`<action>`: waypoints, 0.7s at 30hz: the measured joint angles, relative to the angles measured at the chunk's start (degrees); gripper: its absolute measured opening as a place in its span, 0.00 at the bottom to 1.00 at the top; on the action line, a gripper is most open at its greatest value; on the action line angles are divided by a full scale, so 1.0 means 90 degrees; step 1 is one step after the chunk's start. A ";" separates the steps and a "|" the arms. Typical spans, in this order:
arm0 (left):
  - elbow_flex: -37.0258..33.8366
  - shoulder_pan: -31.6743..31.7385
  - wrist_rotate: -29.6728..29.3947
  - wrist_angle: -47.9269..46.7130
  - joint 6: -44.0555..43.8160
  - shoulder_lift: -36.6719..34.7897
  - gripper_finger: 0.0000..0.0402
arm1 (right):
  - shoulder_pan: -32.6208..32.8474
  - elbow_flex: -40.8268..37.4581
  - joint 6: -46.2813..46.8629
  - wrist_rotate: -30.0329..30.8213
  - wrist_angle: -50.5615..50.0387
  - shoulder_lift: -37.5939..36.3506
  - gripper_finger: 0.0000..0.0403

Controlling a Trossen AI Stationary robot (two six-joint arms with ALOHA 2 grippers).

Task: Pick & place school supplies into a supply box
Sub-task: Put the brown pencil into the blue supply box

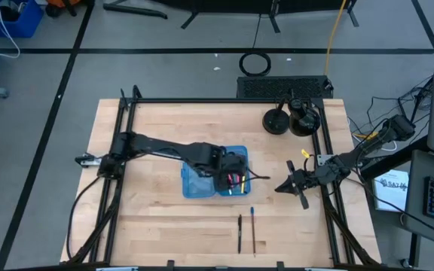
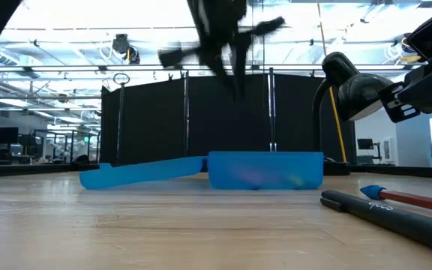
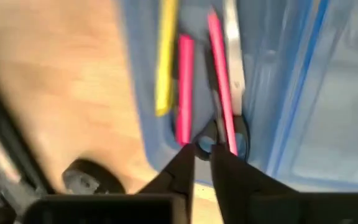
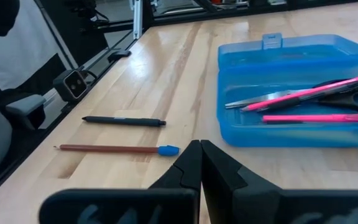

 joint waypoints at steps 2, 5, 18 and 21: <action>0.0282 -0.0138 0.0130 -0.0410 -0.0645 -0.0194 0.05 | 0.0000 -0.0001 0.0002 -0.0046 0.0016 0.0000 0.00; 0.0312 -0.0413 -0.0161 -0.0892 -0.1580 -0.0596 0.02 | 0.0000 0.0000 -0.0035 -0.0151 0.0049 0.0000 0.00; -0.3681 -0.1608 -0.0357 0.0204 -0.5746 -0.4161 0.01 | 0.0000 0.0000 -0.0357 -0.0152 0.0114 -0.0002 0.00; -0.5519 -0.1965 0.0082 0.2294 -0.6455 -0.5528 0.01 | 0.0000 -0.0002 -0.0359 -0.0152 0.0115 -0.0002 0.00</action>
